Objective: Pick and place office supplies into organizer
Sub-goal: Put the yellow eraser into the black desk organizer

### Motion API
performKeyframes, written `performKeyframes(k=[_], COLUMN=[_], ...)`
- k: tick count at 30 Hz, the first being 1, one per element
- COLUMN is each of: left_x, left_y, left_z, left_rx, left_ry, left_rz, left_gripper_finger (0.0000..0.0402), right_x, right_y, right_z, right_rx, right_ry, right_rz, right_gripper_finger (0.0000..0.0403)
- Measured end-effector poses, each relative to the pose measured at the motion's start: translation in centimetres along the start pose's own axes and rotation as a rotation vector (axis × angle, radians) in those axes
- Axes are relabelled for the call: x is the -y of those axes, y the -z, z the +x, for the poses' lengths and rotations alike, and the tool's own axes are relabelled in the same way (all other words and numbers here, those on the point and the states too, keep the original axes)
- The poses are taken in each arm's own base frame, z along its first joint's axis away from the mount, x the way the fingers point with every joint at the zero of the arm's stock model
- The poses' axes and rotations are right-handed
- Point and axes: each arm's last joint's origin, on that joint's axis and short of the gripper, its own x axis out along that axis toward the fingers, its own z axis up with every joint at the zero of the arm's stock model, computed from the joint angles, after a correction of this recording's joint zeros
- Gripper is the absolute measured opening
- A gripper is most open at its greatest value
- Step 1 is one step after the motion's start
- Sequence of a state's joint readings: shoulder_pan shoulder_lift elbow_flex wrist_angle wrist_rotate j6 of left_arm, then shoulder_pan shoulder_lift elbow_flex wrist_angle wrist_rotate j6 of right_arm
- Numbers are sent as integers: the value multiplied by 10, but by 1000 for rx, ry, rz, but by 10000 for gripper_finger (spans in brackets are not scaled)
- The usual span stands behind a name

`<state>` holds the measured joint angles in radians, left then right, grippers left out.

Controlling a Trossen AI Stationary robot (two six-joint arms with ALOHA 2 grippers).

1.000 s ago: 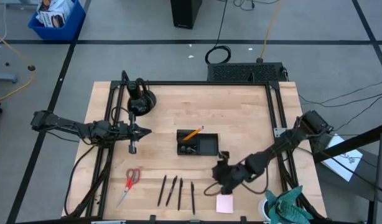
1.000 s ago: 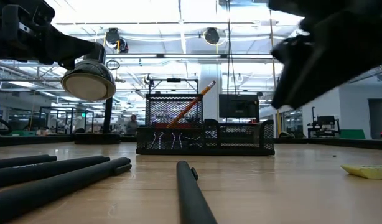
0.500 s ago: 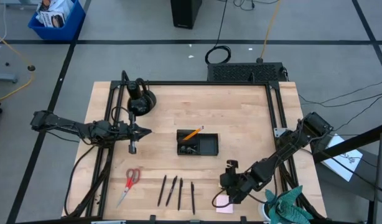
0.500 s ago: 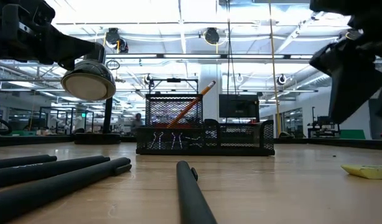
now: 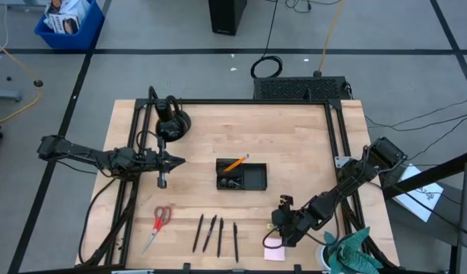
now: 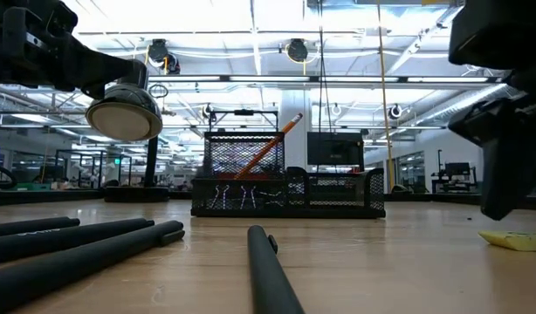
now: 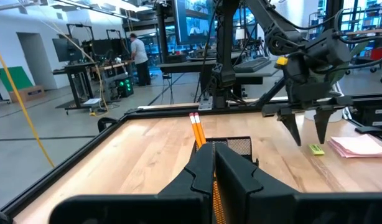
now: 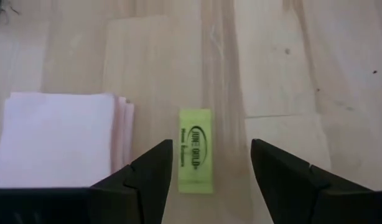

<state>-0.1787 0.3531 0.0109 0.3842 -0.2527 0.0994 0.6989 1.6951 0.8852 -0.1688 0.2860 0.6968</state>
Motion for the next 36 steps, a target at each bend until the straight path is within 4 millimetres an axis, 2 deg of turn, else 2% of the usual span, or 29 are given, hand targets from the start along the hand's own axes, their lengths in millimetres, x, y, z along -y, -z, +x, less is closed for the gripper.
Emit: performKeyframes(k=[7,16,23,27,36], left_x=[0,0,0,0,0], left_y=[0,0,0,0,0], left_z=[0,0,0,0,0], left_rx=[1,1,1,1,1], left_ry=[0,-1,0,0,0], left_rz=[0,0,0,0,0], left_gripper_finger=[21,21,21,21,21], right_x=[-6,-10,-10,-10,-11], right_y=[6,21,21,21,18], right_z=[-2,21,22,23,24], right_rx=[1,-21,-12,-11,25], right_ry=[-7,67,69,71,55], right_rz=[-10,-39,-40,-24,-53], right_gripper_finger=[208,208,203,171,52])
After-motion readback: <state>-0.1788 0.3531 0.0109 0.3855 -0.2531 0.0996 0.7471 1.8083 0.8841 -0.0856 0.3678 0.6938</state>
